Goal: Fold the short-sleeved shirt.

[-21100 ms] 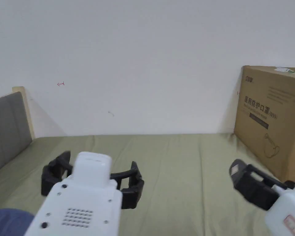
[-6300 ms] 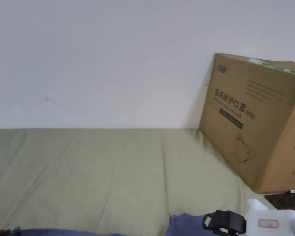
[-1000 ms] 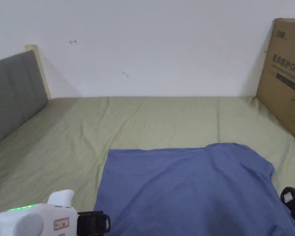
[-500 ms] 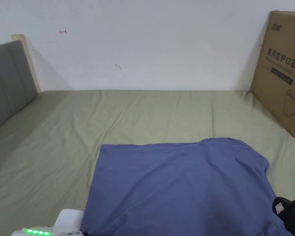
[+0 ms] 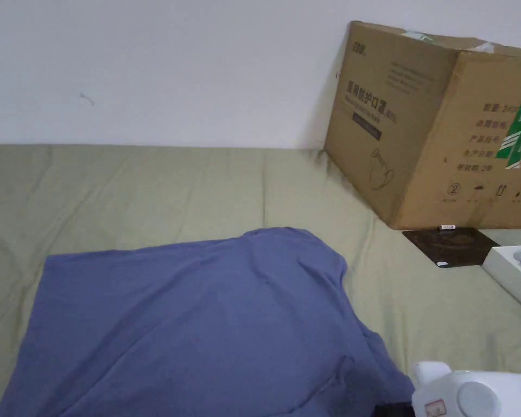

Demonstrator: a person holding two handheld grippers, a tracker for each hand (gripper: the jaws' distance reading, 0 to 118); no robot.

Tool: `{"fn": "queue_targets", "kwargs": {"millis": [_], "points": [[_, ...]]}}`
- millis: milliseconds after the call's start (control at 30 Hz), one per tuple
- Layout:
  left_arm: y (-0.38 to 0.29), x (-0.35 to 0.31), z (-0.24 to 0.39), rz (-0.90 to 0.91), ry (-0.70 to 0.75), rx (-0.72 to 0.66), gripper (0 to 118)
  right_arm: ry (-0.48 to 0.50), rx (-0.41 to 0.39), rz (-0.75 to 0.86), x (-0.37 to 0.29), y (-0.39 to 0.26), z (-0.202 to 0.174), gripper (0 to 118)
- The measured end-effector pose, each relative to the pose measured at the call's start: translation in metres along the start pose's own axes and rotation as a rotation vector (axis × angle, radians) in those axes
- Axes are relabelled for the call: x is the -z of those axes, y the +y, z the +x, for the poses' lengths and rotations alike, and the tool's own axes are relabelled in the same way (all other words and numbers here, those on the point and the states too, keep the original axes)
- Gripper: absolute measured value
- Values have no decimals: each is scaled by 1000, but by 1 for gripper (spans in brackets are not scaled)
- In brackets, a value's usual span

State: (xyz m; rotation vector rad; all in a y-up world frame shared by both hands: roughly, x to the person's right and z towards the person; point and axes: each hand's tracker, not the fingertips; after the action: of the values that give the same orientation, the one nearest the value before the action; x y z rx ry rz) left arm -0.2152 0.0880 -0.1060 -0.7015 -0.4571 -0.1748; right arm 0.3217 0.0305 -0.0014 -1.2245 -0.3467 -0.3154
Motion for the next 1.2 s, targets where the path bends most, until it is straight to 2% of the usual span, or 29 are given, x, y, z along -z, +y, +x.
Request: {"fn": "queue_targets", "kwargs": {"millis": [100, 133, 167, 200, 233, 267, 300, 433, 600, 700, 800, 867, 1000, 1133, 1200], "points": [[-2, 0, -1, -14, -2, -9, 4, 38, 34, -25, 4, -10, 17, 92], [-2, 1, -3, -22, -2, -16, 4, 44, 17, -6, -1, -12, 17, 88], [-2, 0, -4, -26, -4, -22, 4, 40, -24, 30, -18, -16, 10, 77], [-2, 0, -4, -27, -7, -23, 4, 32, -60, 34, -25, -18, 6, 59], [-2, -1, -3, -28, -9, -25, 4, 27, -103, 50, -33, -21, 2, 27], [-2, -1, -3, -26, -6, -16, 4, 44, -132, 69, -40, -23, -1, 5], [-2, -1, -1, -24, 0, -5, 4, 65, -142, 72, -28, -19, 11, 5], [-1, -4, 3, -13, 22, 25, 4, 19, -190, 185, -47, -29, 4, 5], [-3, -16, -3, 0, 24, 11, 4, 19, -176, 204, -67, -56, 12, 5], [-7, -24, -6, -15, 19, 34, 4, 17, -127, 192, -79, -76, 22, 5], [-9, -30, -6, -39, 16, 64, 4, 92, -25, 168, -90, -89, 29, 5], [-7, -31, -5, -40, 35, 93, 4, 106, -32, 198, -105, -87, 24, 5], [20, -21, -10, -45, 37, 106, 4, 110, -61, 243, -120, -50, 12, 5], [62, 26, -25, -73, 46, 168, 3, 112, -67, 260, -107, 31, 4, 5], [83, 56, -33, -87, 24, 147, 4, 111, -37, 286, -90, 72, -1, 5]]}}
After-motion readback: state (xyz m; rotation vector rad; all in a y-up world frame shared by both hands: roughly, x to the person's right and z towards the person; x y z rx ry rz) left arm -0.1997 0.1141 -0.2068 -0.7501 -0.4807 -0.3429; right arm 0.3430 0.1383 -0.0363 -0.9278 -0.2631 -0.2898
